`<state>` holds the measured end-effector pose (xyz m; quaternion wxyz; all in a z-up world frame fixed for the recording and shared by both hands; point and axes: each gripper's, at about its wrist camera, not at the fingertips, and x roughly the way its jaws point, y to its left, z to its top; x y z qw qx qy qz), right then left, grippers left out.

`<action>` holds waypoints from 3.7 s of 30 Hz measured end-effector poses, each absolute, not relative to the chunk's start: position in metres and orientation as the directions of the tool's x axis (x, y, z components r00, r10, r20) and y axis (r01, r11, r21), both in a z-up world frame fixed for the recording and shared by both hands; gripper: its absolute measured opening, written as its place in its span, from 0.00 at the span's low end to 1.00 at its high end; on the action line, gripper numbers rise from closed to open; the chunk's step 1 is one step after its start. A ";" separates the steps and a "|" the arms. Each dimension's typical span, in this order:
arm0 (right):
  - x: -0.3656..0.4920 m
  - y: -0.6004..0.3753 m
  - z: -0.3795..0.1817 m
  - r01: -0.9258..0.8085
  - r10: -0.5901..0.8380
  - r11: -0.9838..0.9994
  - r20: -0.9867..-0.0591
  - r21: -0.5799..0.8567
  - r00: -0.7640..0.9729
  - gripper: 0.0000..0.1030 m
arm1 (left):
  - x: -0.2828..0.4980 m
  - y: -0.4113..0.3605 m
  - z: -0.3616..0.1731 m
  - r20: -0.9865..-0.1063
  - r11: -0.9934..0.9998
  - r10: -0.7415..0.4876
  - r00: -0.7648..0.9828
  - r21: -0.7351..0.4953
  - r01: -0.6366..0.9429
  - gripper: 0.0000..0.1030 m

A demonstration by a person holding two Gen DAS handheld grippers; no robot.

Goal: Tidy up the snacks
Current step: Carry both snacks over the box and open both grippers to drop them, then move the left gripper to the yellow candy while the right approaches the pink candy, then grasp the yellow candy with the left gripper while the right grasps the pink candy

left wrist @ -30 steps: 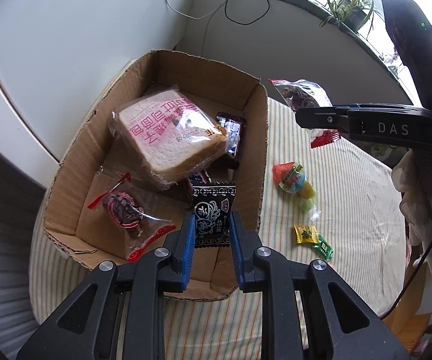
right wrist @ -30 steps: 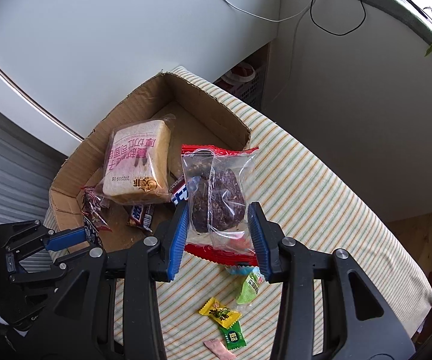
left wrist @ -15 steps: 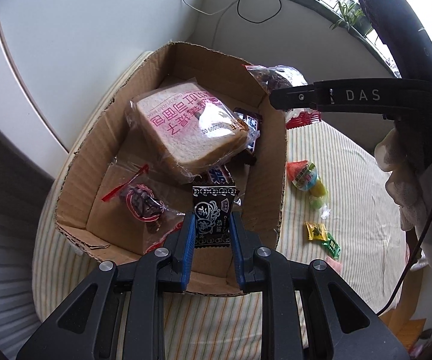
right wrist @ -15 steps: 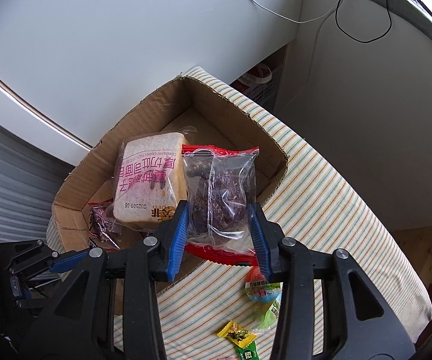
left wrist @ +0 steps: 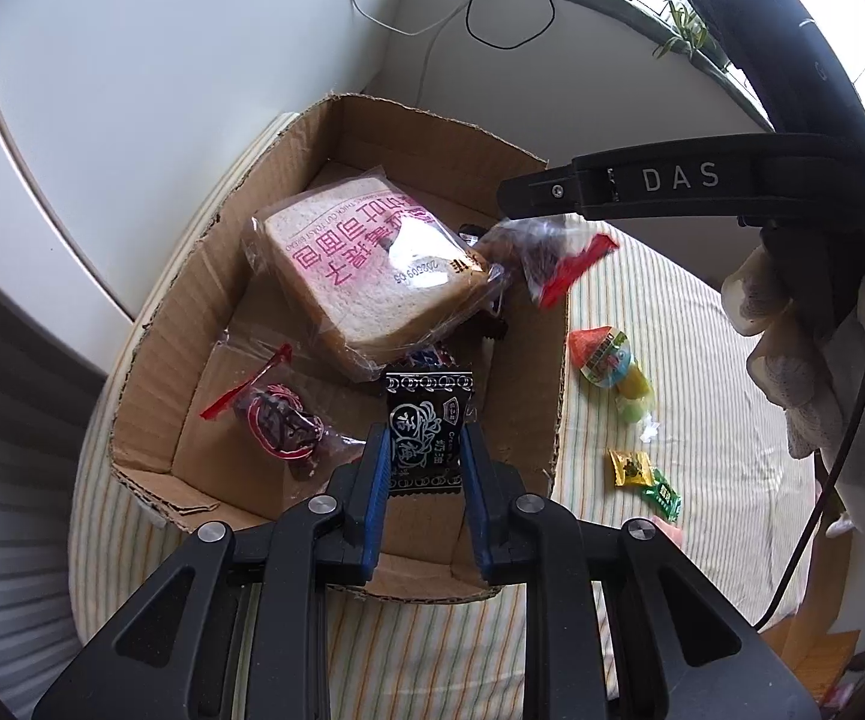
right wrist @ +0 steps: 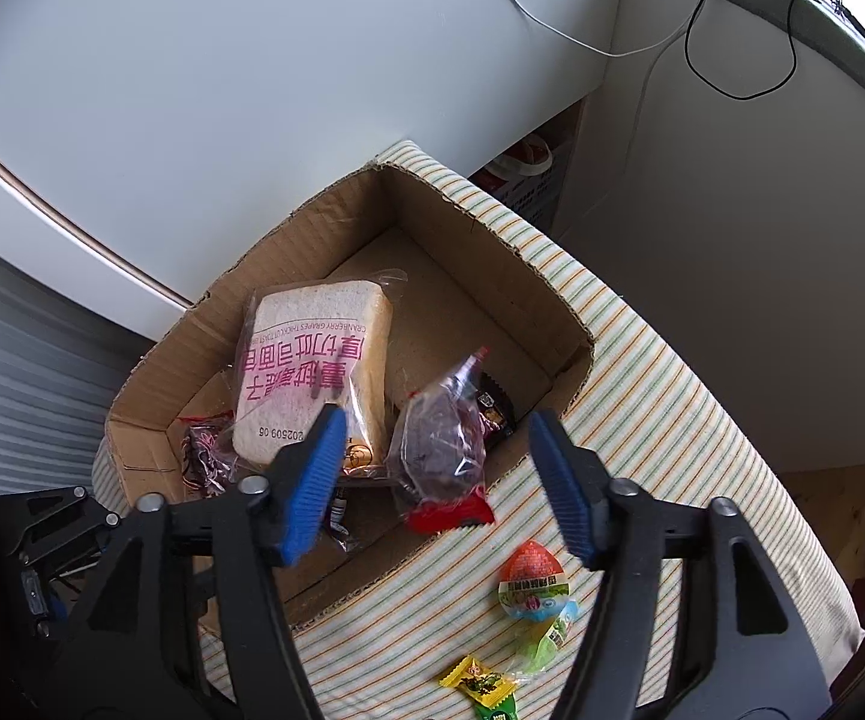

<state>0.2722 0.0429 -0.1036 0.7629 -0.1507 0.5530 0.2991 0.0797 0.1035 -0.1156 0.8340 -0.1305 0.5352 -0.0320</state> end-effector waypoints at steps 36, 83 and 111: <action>0.242 -0.032 -0.073 -0.551 0.304 0.826 -0.917 0.118 0.260 0.75 | 0.080 0.072 -0.093 -0.876 0.971 -0.188 0.445 -0.233 -0.049 0.49; 0.105 -0.142 -0.183 -0.440 0.329 0.863 -0.937 0.249 0.115 0.55 | 0.109 -0.081 -0.168 -0.946 0.910 -0.237 0.221 -0.137 0.392 0.35; 0.101 -0.081 -0.198 -0.561 0.255 0.813 -0.962 0.157 0.100 0.42 | 0.126 -0.096 -0.175 -0.947 0.915 -0.164 0.278 -0.040 0.402 0.12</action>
